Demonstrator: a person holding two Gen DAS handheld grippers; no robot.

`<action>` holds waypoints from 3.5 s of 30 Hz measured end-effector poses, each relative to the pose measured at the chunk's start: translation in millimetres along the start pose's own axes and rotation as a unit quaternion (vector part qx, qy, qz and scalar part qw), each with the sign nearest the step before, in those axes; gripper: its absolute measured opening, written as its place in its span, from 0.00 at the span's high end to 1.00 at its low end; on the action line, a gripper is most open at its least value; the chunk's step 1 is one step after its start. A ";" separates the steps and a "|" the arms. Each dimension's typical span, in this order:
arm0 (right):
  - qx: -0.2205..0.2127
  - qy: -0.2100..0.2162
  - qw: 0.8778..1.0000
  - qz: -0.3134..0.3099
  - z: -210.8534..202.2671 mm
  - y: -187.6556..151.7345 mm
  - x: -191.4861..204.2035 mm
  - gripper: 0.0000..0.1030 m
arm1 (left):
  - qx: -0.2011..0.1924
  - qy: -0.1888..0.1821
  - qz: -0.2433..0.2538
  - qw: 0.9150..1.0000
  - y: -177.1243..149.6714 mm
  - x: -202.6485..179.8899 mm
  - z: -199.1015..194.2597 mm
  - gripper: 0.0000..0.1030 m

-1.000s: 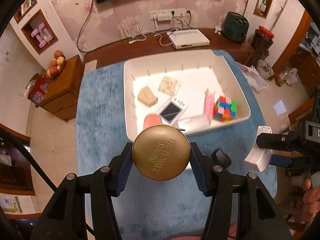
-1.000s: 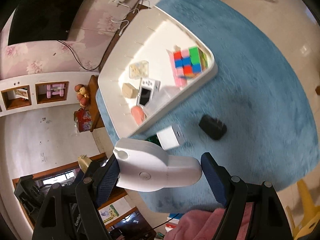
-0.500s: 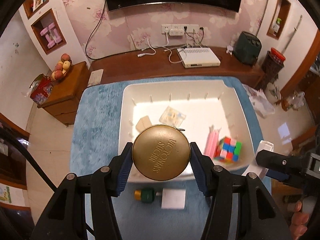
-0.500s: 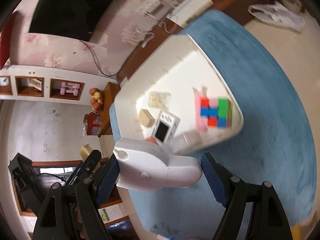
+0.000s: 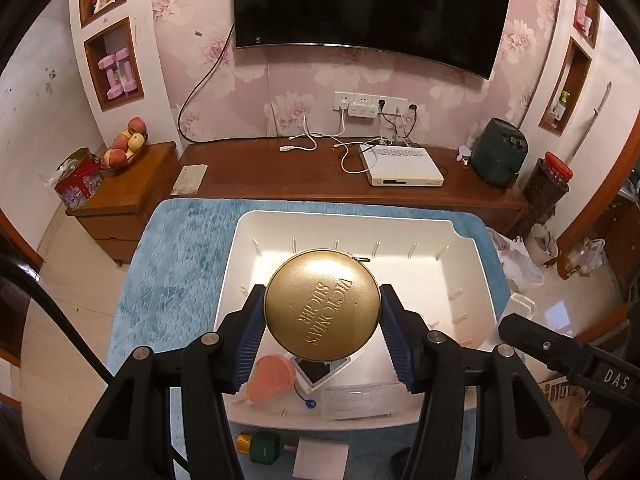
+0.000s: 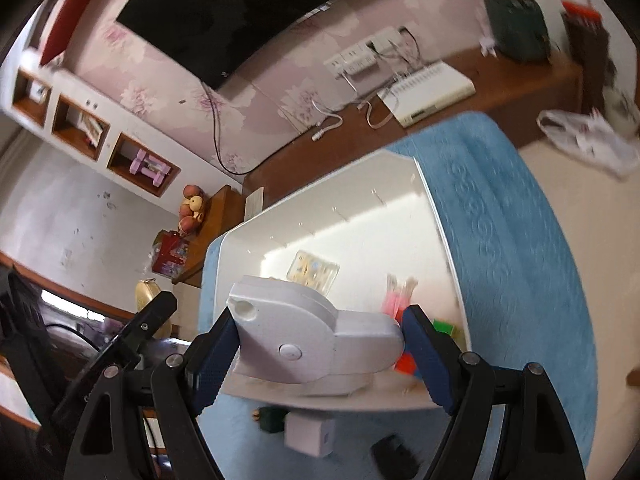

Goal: Organize rigid objects
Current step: 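Open the left tool over the bin while the right tool releases the white piece into it, then withdraw both tools from the bin toward the remaining items on the rug, then lower the left tool to the white cube charger while the right tool approaches the black plug adapter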

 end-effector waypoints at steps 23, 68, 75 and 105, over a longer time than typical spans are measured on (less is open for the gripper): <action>-0.092 -0.027 0.994 -0.053 -36.9 -3.7 16.2 0.18 | -0.035 0.020 0.064 0.997 -0.3 -10.5 -39.1 0.24; -0.245 -0.138 0.954 -0.105 -164.1 -211.6 98.0 0.16 | -0.033 -0.018 0.011 0.999 -137.0 94.7 -170.5 0.20; -0.228 -0.144 0.951 -0.153 -152.0 -223.6 93.0 0.16 | 0.006 -0.038 0.010 0.999 -153.8 78.2 -154.2 0.20; -0.101 -0.058 0.925 -0.362 -46.2 -175.0 0.8 0.16 | 0.174 0.012 -0.132 0.976 -155.2 24.7 -1.9 0.16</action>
Point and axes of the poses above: each gripper's, at about its wrist camera, not at the fingertips, and z roughly the way its jaws point, x to its left, y to its top, the point moved 2 cm from there along z, roughly the way its jaws point, and after that the axes turned 14 degrees about -y, right-handed, at the moved point
